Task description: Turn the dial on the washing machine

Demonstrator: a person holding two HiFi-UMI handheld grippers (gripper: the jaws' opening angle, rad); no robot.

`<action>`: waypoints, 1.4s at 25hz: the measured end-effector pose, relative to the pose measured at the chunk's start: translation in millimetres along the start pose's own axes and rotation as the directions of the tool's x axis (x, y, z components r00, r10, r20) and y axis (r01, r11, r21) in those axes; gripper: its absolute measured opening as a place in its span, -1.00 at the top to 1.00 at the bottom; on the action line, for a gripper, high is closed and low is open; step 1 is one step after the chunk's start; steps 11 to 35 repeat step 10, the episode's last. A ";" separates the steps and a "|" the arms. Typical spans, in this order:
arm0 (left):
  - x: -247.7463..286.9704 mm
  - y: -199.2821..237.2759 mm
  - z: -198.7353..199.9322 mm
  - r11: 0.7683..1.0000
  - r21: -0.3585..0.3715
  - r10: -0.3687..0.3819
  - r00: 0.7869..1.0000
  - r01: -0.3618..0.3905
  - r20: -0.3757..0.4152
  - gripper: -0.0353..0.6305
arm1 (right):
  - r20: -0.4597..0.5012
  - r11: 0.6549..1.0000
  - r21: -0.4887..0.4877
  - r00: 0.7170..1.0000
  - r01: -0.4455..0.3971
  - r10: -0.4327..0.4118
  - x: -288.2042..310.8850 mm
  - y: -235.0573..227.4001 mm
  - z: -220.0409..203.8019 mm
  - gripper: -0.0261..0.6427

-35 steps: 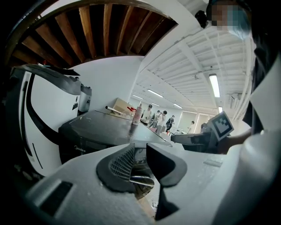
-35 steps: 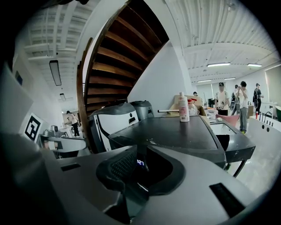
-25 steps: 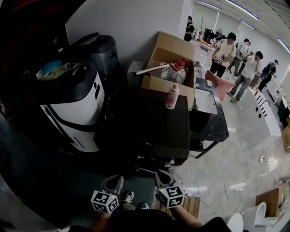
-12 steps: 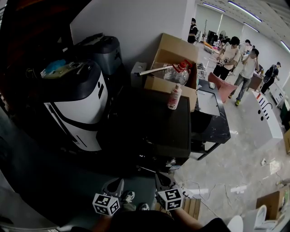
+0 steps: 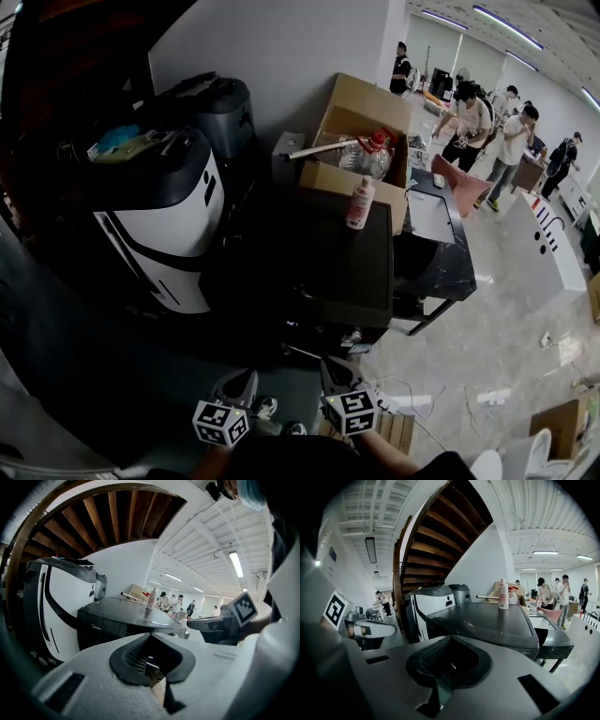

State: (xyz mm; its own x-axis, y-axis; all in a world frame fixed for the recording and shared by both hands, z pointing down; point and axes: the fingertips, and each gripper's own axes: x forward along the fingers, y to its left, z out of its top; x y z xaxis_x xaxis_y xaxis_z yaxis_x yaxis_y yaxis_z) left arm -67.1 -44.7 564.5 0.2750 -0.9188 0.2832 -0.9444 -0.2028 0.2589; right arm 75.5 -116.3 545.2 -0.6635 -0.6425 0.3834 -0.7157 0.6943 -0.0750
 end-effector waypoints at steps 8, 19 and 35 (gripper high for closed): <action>2.8 -3.8 -1.1 1.000 0.004 -0.003 1.000 0.003 -0.001 0.86 | -0.002 1.000 -0.002 1.000 -0.008 0.008 -1.2 -2.3 -2.3 0.93; 4.3 -2.6 -0.2 1.000 0.006 -0.004 1.000 0.004 0.000 0.86 | -0.003 1.000 -0.002 1.000 -0.007 0.007 -0.2 -3.0 -2.8 0.93; 4.3 -2.6 -0.2 1.000 0.006 -0.004 1.000 0.004 0.000 0.86 | -0.003 1.000 -0.002 1.000 -0.007 0.007 -0.2 -3.0 -2.8 0.93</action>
